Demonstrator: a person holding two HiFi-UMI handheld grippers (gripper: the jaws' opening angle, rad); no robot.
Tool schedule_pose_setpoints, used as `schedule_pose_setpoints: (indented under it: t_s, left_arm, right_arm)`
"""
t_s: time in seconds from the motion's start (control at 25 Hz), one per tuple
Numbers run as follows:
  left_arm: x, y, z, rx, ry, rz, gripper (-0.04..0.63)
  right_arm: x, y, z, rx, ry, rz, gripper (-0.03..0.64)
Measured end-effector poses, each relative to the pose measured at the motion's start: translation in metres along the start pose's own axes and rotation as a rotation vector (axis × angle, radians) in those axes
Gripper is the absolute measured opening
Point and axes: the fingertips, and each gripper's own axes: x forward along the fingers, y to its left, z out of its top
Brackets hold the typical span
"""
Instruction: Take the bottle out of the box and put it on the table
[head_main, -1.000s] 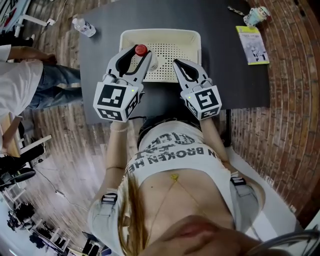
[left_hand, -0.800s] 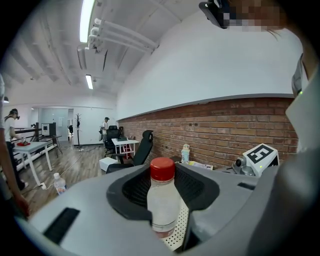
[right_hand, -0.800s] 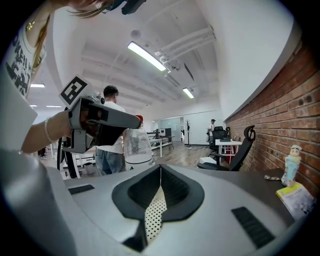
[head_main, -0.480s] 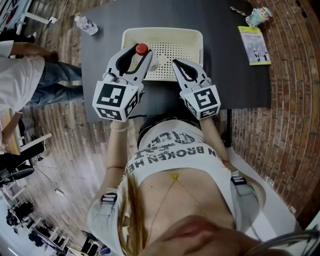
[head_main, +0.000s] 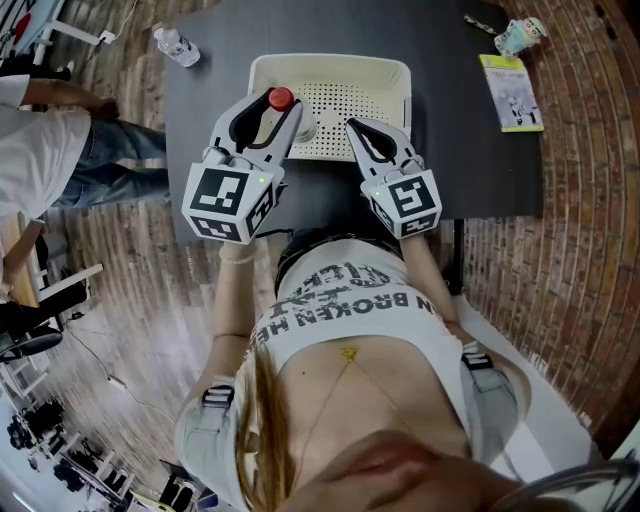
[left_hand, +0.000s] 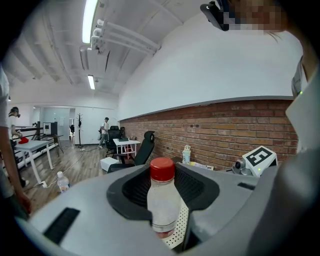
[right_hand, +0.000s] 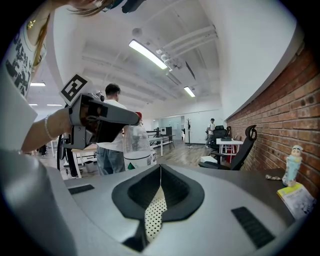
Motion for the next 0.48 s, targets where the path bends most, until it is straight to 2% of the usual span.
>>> schedule_pose_setpoints:
  t_s: [0.48]
  left_arm:
    - [-0.047, 0.047, -0.003, -0.023, -0.02, 0.097, 0.152]
  right_arm:
    - [0.014, 0.025, 0.002, -0.013, 0.014, 0.006, 0.009]
